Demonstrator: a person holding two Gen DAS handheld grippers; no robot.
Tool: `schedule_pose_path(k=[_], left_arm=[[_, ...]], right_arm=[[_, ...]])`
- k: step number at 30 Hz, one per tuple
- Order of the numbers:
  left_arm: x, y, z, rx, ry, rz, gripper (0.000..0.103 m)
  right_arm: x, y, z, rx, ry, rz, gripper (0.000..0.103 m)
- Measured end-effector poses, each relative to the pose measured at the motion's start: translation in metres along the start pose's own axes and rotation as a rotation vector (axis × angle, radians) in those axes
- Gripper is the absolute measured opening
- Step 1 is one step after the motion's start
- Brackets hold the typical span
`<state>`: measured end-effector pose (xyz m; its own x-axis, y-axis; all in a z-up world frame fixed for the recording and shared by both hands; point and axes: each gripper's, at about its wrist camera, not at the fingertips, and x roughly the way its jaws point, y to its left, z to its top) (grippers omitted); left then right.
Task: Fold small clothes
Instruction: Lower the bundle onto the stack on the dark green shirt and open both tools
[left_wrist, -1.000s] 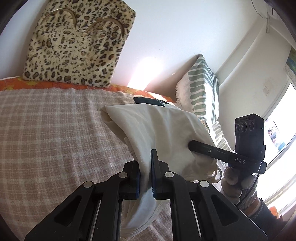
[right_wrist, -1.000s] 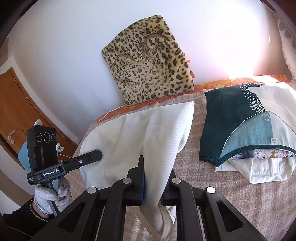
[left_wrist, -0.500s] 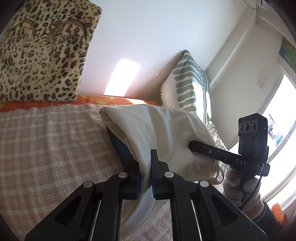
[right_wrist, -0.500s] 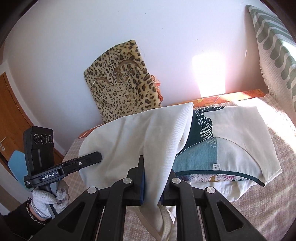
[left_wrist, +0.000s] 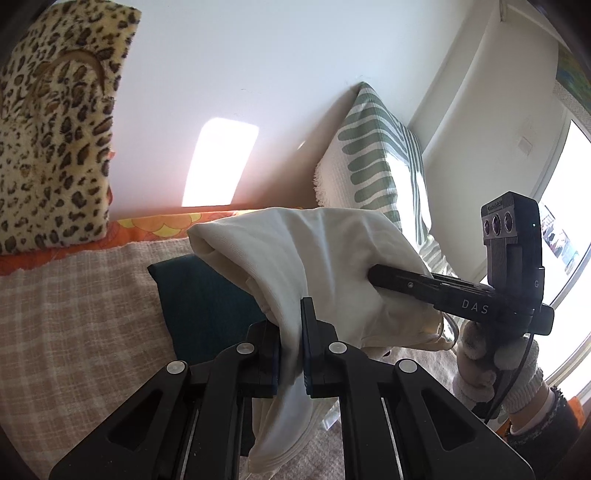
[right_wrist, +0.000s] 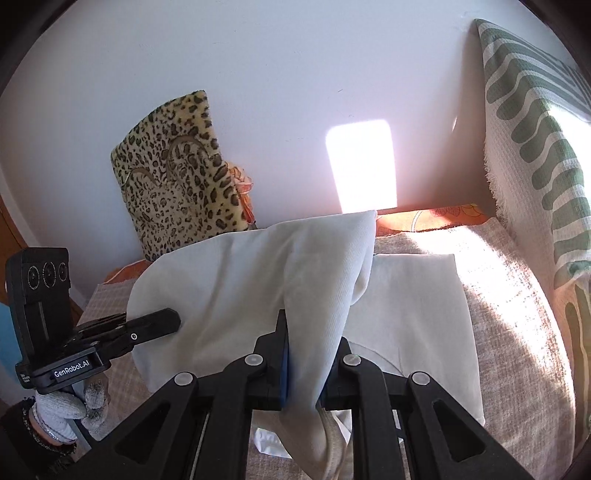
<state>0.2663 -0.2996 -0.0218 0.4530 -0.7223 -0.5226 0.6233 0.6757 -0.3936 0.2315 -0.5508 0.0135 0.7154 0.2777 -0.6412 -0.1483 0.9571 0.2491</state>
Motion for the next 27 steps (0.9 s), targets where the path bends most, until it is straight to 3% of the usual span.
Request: schedule_pose_path(k=[9, 14, 16, 20, 23, 27], left_arm=[[0.042, 0.005, 0.004, -0.008, 0.042, 0.035, 0.008], [0.055, 0.005, -0.001, 0.037, 0.074, 0.104, 0.009], [0.059, 0.006, -0.003, 0.05, 0.09, 0.149, 0.011], [0.062, 0.009, -0.004, 0.051, 0.115, 0.216, 0.021], [0.057, 0.011, -0.006, 0.069, 0.096, 0.284, 0.052], [0.053, 0.013, -0.007, 0.098, 0.098, 0.36, 0.052]], right_arm=[[0.033, -0.033, 0.017, -0.011, 0.039, -0.05, 0.01], [0.053, -0.042, 0.018, -0.045, 0.086, -0.111, 0.011], [0.06, -0.046, 0.016, -0.047, 0.101, -0.163, 0.018], [0.07, -0.053, 0.011, -0.064, 0.125, -0.301, 0.026], [0.07, -0.056, 0.008, -0.061, 0.129, -0.328, 0.026], [0.068, -0.059, 0.005, -0.05, 0.131, -0.338, 0.026]])
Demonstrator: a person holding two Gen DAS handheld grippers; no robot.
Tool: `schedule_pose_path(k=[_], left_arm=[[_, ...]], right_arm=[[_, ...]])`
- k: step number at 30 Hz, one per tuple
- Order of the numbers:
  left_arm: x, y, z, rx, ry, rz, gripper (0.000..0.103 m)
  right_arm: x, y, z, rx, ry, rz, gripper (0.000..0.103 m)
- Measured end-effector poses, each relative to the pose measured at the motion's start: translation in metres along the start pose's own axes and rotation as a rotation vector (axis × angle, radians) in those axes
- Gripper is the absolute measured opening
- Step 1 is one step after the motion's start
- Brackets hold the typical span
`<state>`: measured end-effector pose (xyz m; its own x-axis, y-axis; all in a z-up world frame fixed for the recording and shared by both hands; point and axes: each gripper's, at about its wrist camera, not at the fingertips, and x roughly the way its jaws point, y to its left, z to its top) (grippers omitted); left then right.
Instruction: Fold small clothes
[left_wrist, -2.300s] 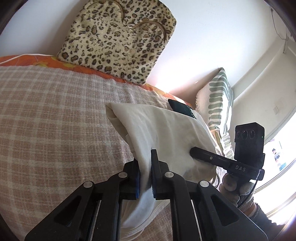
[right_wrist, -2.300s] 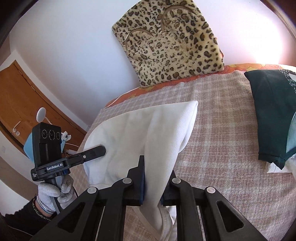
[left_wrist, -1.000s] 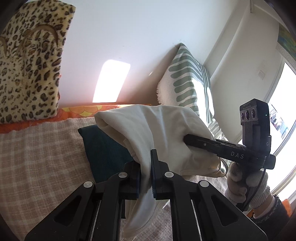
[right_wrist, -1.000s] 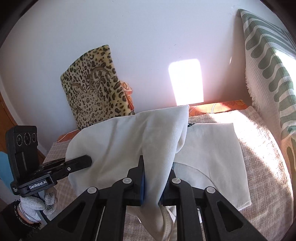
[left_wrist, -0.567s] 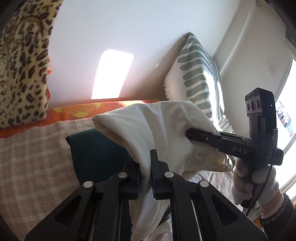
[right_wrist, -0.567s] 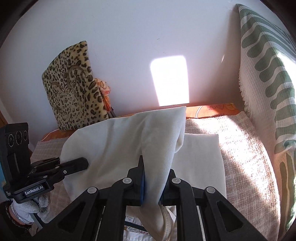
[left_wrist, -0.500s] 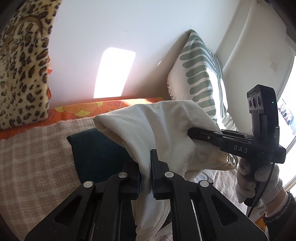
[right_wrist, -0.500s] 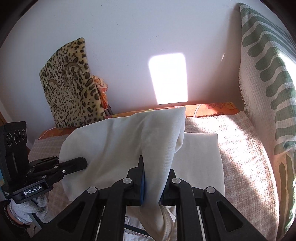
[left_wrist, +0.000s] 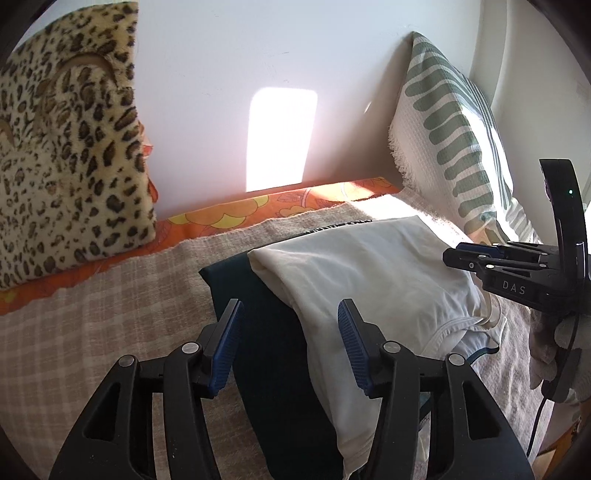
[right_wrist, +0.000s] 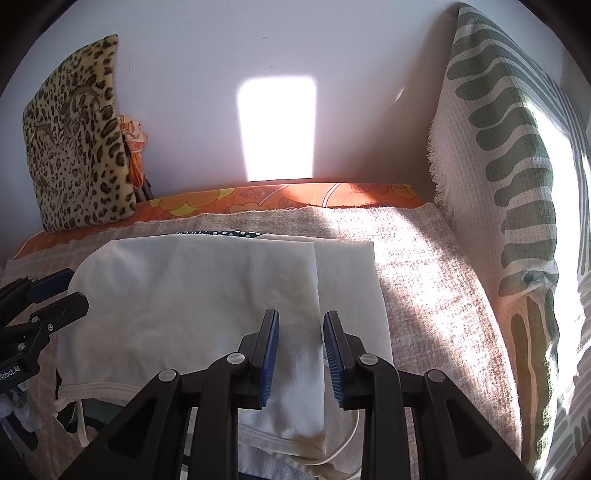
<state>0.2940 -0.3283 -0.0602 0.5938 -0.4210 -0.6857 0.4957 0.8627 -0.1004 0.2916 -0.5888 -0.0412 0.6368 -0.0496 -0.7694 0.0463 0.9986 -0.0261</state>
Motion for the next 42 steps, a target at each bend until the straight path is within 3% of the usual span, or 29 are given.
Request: schedule_pose_path(k=[2, 7, 9, 10, 12, 17, 20, 23, 29, 42], left_arm=[[0.0, 0.0, -0.001, 0.012, 0.012, 0.037, 0.053], [-0.017, -0.003, -0.005, 0.019, -0.013, 0.041, 0.053], [-0.025, -0.006, -0.007, 0.032, -0.024, 0.044, 0.062], [-0.029, -0.008, -0.007, 0.036, -0.031, 0.046, 0.065], [-0.039, -0.01, -0.009, 0.041, -0.051, 0.051, 0.07], [-0.064, -0.015, -0.015, 0.066, -0.087, 0.068, 0.08], [-0.079, -0.016, -0.019, 0.07, -0.106, 0.073, 0.081], [-0.092, -0.016, -0.024, 0.07, -0.111, 0.068, 0.081], [-0.116, -0.017, -0.04, 0.069, -0.123, 0.044, 0.081], [-0.179, -0.007, -0.08, 0.095, -0.177, 0.033, 0.082]], right_arm=[[-0.001, -0.002, -0.002, 0.015, 0.001, -0.007, 0.026], [-0.013, -0.001, -0.004, 0.039, -0.023, -0.009, 0.027], [-0.021, 0.001, -0.006, 0.049, -0.035, 0.002, 0.029], [-0.025, 0.002, -0.007, 0.053, -0.042, 0.006, 0.034], [-0.035, 0.006, -0.011, 0.054, -0.068, -0.001, 0.069], [-0.06, 0.017, -0.021, 0.027, -0.115, -0.042, 0.075], [-0.075, 0.019, -0.028, 0.044, -0.135, -0.029, 0.076], [-0.089, 0.02, -0.035, 0.075, -0.154, -0.014, 0.089], [-0.115, 0.038, -0.054, 0.048, -0.184, -0.066, 0.102], [-0.158, 0.094, -0.094, 0.057, -0.233, -0.033, 0.103]])
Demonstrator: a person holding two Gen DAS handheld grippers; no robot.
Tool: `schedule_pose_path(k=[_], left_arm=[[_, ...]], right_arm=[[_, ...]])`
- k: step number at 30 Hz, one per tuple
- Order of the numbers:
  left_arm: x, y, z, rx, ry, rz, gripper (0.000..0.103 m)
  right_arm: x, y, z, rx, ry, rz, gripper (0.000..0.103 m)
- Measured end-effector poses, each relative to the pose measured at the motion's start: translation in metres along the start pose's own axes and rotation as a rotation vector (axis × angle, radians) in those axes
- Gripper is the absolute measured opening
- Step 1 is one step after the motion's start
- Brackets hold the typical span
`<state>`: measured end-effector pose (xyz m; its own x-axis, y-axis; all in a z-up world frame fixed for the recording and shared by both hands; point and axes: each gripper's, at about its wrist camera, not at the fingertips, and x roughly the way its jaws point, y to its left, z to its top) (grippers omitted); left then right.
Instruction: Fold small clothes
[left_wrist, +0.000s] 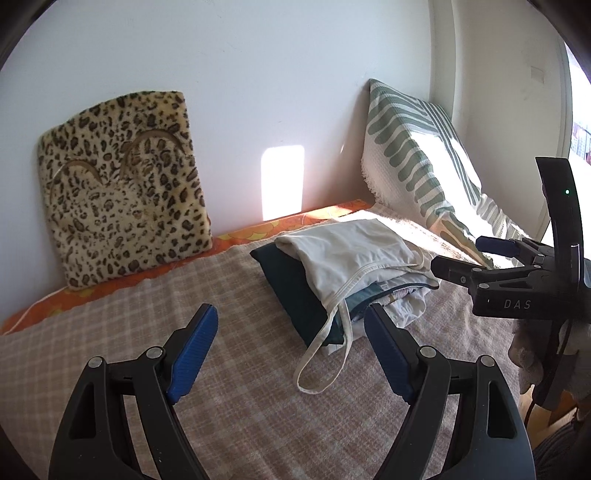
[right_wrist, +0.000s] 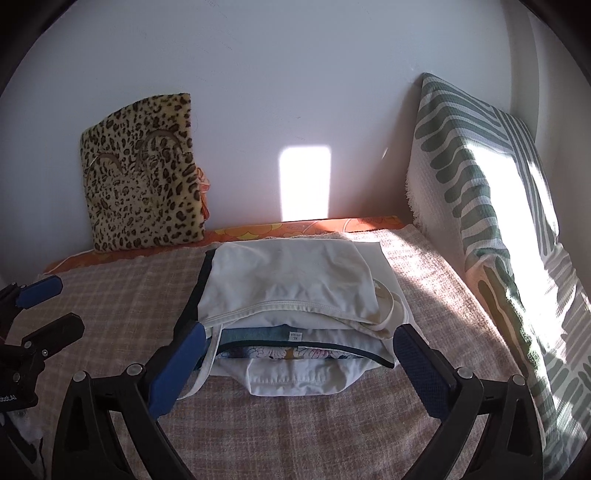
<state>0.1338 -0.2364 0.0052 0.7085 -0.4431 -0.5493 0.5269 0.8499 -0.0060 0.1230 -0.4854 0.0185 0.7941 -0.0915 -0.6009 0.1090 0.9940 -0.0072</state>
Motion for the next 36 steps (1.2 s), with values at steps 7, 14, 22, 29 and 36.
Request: schedule_pose_path(k=[7, 14, 22, 29, 36], left_arm=[[-0.032, 0.008, -0.021, 0.032, -0.027, 0.021, 0.087], [-0.047, 0.017, -0.039, 0.02, -0.043, 0.068, 0.102], [-0.039, 0.024, -0.062, -0.009, -0.005, 0.075, 0.102], [-0.025, 0.021, -0.079, 0.036, 0.054, 0.083, 0.102], [-0.021, 0.027, -0.085, 0.018, 0.078, 0.096, 0.102]], right_arm=[[-0.018, 0.024, -0.022, 0.014, -0.013, -0.013, 0.103], [-0.025, 0.04, -0.044, 0.033, -0.016, -0.018, 0.103], [-0.018, 0.048, -0.053, 0.022, -0.037, -0.04, 0.103], [-0.012, 0.057, -0.065, -0.011, -0.032, -0.047, 0.103], [-0.007, 0.059, -0.071, -0.023, -0.016, -0.053, 0.103]])
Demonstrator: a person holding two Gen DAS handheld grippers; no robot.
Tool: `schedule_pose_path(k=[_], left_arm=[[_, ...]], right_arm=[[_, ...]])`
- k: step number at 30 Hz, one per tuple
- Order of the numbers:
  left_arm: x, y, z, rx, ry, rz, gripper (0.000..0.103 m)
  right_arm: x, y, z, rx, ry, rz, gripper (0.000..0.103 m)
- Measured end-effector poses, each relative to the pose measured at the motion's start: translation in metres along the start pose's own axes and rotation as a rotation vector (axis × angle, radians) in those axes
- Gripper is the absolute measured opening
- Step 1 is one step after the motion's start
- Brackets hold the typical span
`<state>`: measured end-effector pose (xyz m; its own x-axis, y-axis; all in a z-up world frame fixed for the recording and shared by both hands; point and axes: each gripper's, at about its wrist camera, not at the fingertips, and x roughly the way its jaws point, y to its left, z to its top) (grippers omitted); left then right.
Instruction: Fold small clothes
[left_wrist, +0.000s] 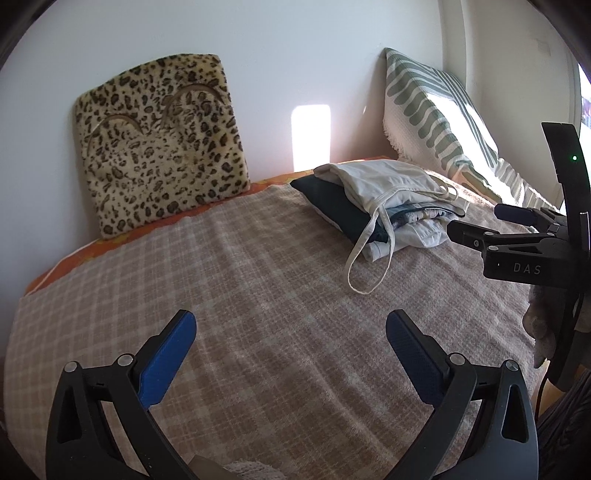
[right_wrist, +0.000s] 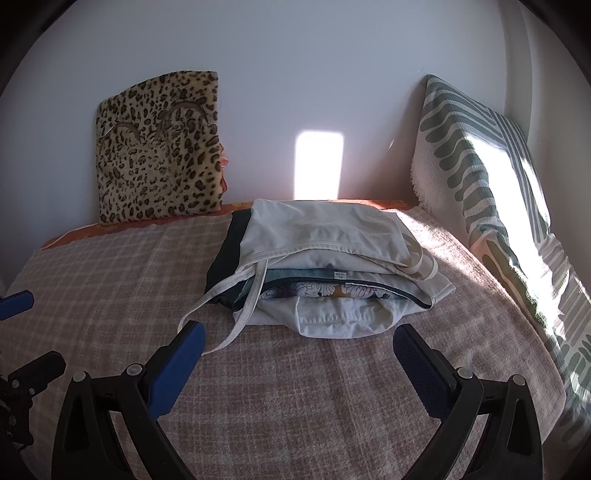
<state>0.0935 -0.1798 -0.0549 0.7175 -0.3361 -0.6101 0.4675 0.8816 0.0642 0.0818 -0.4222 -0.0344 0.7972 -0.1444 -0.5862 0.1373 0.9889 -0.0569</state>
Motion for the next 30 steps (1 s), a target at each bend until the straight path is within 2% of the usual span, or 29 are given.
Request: schedule_pose_path(k=[30], left_arm=[[-0.0064, -0.0008, -0.0001, 0.02, -0.014, 0.016, 0.102]], right_arm=[[0.0027, -0.0008, 0.0001, 0.013, 0.008, 0.014, 0.103]])
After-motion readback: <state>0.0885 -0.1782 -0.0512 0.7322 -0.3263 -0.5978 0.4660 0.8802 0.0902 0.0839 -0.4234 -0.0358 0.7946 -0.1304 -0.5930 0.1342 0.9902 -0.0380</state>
